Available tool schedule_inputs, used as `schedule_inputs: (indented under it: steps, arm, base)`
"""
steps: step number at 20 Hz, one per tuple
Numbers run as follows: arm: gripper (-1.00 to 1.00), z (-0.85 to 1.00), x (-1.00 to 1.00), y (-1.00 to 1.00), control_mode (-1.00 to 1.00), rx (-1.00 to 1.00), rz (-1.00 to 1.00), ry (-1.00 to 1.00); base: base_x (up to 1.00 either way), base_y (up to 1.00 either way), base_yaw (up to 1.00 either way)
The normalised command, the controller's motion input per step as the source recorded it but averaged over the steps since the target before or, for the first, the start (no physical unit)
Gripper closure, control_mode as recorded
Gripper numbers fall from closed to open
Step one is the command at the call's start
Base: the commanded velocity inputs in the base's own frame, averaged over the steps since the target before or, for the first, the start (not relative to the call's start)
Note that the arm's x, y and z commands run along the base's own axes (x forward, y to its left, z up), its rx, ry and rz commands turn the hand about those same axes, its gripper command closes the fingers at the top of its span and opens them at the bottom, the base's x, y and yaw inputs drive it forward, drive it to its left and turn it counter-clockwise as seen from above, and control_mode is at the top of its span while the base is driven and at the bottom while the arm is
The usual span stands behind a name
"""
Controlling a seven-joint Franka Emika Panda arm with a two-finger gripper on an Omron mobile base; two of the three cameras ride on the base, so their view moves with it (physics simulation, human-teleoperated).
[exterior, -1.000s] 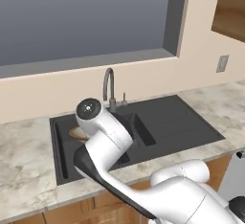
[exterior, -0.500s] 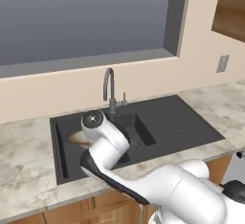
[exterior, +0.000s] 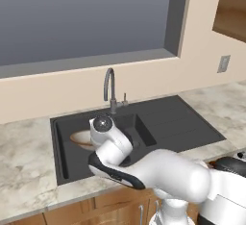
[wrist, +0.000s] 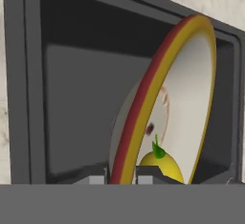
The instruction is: Pick the lemon from the cabinet and place it in the bowl. Then pick the bowl and place it in the sink. Then turn on the sink facuet.
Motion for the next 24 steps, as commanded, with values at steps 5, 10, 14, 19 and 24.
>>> schedule_inputs:
  steps: [5, 10, 14, 19, 24]
  arm:
    - [1.0, -0.29, 0.32, 0.22, -1.0, 0.02, -0.07, 0.0]
    - [1.0, -0.22, 0.24, 0.16, -1.0, 0.0, -0.15, 0.0]
    - [1.0, -0.13, 0.17, 0.23, -1.0, 0.0, -0.21, 0.0]
    - [1.0, -0.06, 0.18, 0.28, -1.0, 0.0, -0.2, 0.01]
    - [1.0, 0.0, 0.16, 0.26, -1.0, 0.0, -0.18, 0.05]
  base:
    - [0.0, 0.0, 0.0]
    - [0.0, 0.0, 0.0]
    - [0.0, 0.0, 0.0]
    - [0.0, 0.0, 0.0]
    - [0.0, 0.0, 0.0]
